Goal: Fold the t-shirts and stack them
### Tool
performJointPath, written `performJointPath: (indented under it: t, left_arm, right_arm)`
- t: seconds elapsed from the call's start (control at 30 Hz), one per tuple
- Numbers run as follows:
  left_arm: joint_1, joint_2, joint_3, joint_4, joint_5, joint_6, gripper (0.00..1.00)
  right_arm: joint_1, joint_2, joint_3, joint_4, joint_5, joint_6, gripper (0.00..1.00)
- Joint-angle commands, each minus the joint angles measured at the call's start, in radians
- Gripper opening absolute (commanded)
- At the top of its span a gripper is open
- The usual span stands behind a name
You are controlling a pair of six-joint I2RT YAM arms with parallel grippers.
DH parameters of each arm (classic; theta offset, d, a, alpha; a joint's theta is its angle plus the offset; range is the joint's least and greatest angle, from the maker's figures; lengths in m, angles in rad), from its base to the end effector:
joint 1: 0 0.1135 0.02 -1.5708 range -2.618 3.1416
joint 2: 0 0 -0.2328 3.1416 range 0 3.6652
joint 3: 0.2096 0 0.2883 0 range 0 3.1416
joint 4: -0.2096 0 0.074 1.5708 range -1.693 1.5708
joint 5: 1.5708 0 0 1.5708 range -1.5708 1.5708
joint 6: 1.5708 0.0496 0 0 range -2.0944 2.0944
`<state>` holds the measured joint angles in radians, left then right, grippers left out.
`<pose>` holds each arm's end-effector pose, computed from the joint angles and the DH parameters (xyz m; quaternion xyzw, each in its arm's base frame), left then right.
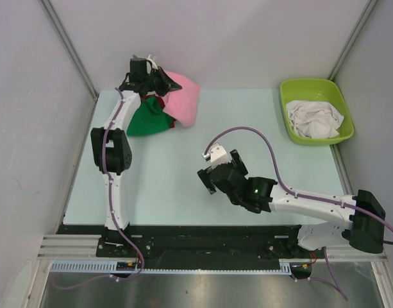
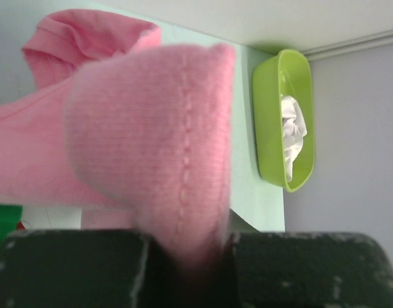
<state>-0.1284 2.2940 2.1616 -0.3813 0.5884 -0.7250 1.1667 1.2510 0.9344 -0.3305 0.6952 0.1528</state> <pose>0.5537 -0.0993 0.2536 -0.1031 0.8329 -0.4277 0.3357 0.1562 0.2844 0.2361 -0.2759 0.8095 0.0158 0.5179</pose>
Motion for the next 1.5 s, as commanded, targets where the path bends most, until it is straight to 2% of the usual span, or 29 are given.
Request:
performJointPath:
  t: [0.0, 0.1, 0.33, 0.43, 0.47, 0.7, 0.87, 1.13, 1.37, 1.47]
  left_arm:
    - [0.05, -0.004, 0.099, 0.03, 0.099, -0.027, 0.0]
    - [0.078, -0.01, 0.086, 0.035, 0.108, -0.03, 0.0]
    - [0.102, -0.091, -0.08, 0.082, 0.068, -0.002, 0.0]
    - [0.107, -0.16, -0.201, 0.163, 0.008, -0.01, 0.0]
    - [0.11, -0.183, -0.286, 0.198, -0.004, -0.022, 0.0]
    - [0.111, -0.257, -0.43, 0.32, -0.067, -0.042, 0.0]
    - [0.111, -0.304, -0.549, 0.451, -0.048, -0.082, 0.0]
    - [0.099, -0.35, -0.574, 0.434, -0.032, -0.037, 0.0]
    - [0.085, -0.377, -0.479, 0.242, -0.134, 0.084, 0.0]
    - [0.085, -0.358, -0.392, 0.139, -0.166, 0.136, 0.0]
  right_arm:
    - [0.013, 0.031, -0.002, 0.068, 0.007, 0.021, 1.0]
    - [0.013, 0.059, -0.002, 0.09, -0.003, 0.014, 1.0]
    - [0.014, 0.088, -0.002, 0.131, -0.031, -0.015, 1.0]
    - [0.014, 0.09, -0.003, 0.125, -0.042, -0.01, 1.0]
    - [0.014, 0.09, -0.002, 0.122, -0.04, -0.01, 1.0]
    - [0.019, 0.085, -0.003, 0.093, -0.04, -0.001, 1.0]
    - [0.022, 0.082, -0.003, 0.081, -0.031, 0.011, 1.0]
    - [0.03, 0.087, -0.002, 0.096, -0.042, 0.014, 1.0]
    - [0.054, 0.09, -0.003, 0.09, -0.039, 0.027, 1.0]
    - [0.062, 0.093, -0.003, 0.087, -0.029, 0.027, 1.0]
